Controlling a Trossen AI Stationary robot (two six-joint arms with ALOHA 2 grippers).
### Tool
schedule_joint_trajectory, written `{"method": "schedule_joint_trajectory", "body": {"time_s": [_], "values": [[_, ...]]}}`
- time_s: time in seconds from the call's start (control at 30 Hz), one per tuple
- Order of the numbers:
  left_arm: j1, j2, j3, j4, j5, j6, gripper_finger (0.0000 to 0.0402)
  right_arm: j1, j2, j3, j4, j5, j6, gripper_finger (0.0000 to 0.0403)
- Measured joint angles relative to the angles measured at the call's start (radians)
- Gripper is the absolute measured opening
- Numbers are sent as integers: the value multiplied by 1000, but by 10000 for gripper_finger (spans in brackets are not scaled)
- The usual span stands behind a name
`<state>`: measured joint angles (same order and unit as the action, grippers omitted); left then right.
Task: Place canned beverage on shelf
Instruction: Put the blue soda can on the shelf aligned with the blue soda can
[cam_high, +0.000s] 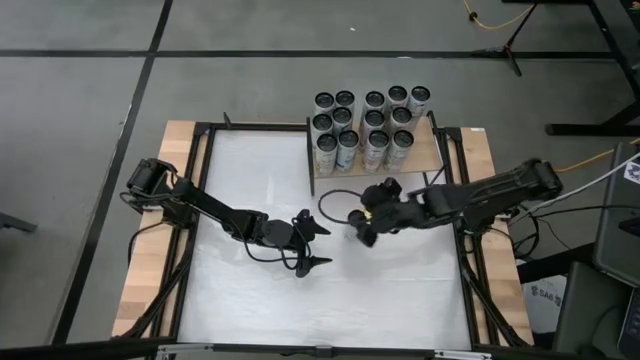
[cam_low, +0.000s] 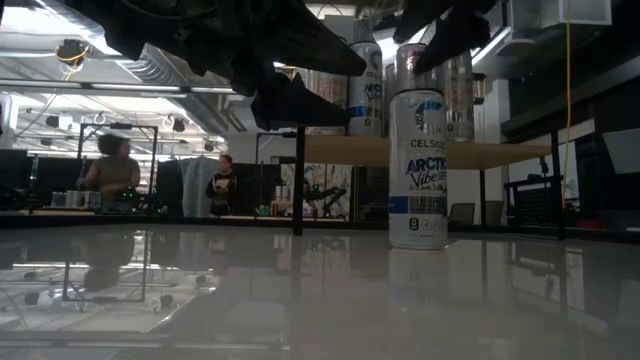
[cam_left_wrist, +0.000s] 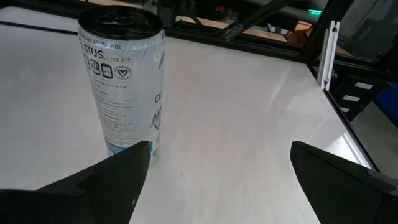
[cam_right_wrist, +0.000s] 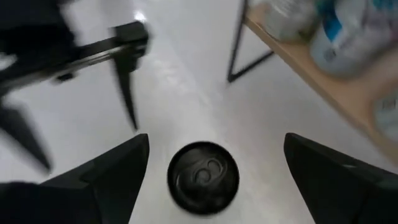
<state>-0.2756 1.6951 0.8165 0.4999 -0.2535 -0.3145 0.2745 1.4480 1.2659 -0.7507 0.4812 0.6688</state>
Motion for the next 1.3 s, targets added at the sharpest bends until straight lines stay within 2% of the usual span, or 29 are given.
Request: {"method": "schedule_joint_trajectory", "body": {"time_s": [0.1,0.23,0.33,0.4,0.63,0.83,1.07,1.3], "values": [[0,0,0,0,0,0,382,0,-53,0,0,-77,-203,363],[0,0,0,0,0,0,382,0,-96,1,-5,-240,-490,363],[0,0,0,0,0,0,382,0,-105,1,-11,-338,-620,363],[0,0,0,0,0,0,382,1,-105,1,-11,-362,-670,363],[0,0,0,0,-7,0,382,-18,-76,-15,-8,-335,-741,363],[0,0,0,-5,-24,0,382,-81,-75,-89,-2,-352,-722,363],[0,0,0,-6,-24,0,382,-139,-74,-134,74,-453,-726,363],[0,0,0,-6,-26,0,382,-158,-75,-164,108,-474,-747,363]]}}
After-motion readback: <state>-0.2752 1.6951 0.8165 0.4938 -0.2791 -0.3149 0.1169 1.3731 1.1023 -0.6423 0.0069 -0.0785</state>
